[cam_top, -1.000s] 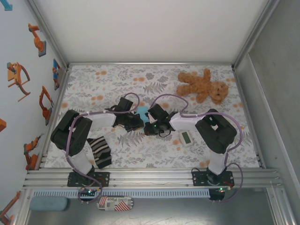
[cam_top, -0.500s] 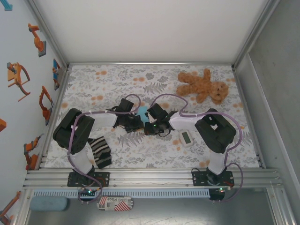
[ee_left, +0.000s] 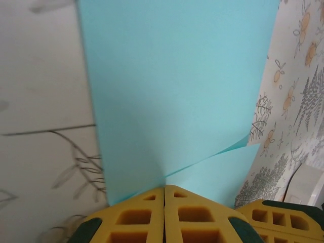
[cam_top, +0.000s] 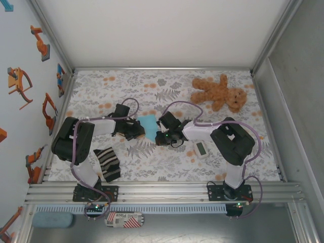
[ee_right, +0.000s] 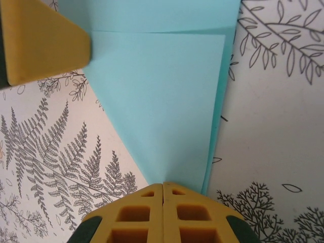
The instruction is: Fold a paper plane with a square sheet of paper (pick it up from the middle)
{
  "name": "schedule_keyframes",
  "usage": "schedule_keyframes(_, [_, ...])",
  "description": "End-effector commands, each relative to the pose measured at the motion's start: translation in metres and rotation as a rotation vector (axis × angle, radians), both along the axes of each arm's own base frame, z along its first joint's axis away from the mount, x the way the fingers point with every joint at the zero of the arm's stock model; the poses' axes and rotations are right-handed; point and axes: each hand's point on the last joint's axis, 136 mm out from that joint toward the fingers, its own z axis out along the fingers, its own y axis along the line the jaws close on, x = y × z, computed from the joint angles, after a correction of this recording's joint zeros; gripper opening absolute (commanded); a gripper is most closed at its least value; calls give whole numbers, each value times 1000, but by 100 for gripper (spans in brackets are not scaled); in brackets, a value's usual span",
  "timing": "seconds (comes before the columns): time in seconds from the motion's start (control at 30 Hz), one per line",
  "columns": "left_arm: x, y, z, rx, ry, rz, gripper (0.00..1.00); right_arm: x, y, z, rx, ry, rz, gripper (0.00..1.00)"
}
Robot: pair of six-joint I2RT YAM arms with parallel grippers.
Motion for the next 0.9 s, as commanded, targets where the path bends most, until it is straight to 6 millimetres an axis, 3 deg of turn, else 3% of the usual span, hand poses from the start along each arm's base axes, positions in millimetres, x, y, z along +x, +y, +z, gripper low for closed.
schedule_keyframes(0.0, [8,60,-28,208,2,104,7,-42,-60,-54,-275,170,-41,0])
schedule_keyframes(0.17, [26,60,1,196,-57,104,7,-35,-49,-42,-223,150,-37,0])
schedule_keyframes(0.27, [31,60,22,189,-97,120,8,-28,-33,-25,-143,116,-24,0])
schedule_keyframes(0.47, [26,60,53,143,-135,173,14,-1,-1,37,52,-39,-26,0])
schedule_keyframes(0.57, [18,54,60,95,-140,211,23,16,4,59,103,-114,-92,7])
schedule_keyframes(0.67, [10,45,62,30,-135,246,33,32,3,60,114,-140,-190,11])
schedule_keyframes(0.87, [2,23,58,-81,-111,268,41,50,16,44,130,-101,-287,12])
